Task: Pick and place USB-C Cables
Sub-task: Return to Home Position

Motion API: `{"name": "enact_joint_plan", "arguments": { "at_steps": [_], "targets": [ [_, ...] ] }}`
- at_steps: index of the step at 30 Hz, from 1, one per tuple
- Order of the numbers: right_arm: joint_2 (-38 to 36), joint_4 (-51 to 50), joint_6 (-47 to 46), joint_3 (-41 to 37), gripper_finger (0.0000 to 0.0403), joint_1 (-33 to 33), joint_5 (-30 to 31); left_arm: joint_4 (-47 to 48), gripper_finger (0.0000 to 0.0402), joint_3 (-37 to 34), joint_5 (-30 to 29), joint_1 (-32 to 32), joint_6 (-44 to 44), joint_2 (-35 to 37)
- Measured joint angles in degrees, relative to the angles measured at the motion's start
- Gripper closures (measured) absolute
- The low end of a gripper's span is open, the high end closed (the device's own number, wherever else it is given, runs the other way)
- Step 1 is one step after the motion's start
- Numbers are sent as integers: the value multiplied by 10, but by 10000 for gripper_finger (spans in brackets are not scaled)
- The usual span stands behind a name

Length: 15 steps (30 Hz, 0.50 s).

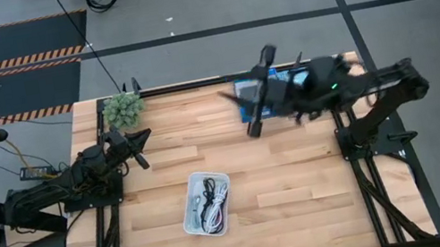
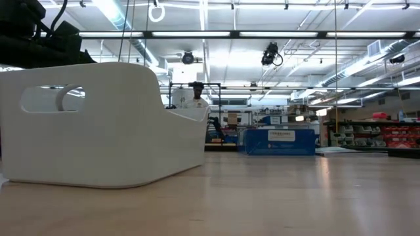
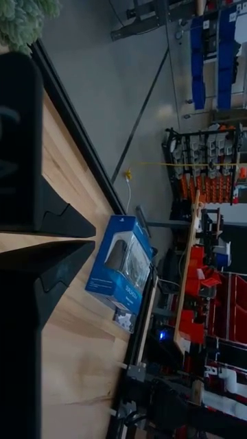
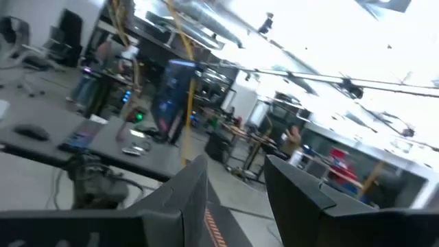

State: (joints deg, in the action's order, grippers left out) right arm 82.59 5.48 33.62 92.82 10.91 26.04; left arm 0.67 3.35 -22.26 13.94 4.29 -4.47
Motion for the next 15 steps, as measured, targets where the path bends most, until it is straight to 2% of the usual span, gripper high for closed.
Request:
{"name": "enact_joint_plan", "arguments": {
  "at_steps": [15],
  "targets": [
    [-120,-209,-78,0,251,-20,-2,0,377,0,0,0,0,0]
  ]
}}
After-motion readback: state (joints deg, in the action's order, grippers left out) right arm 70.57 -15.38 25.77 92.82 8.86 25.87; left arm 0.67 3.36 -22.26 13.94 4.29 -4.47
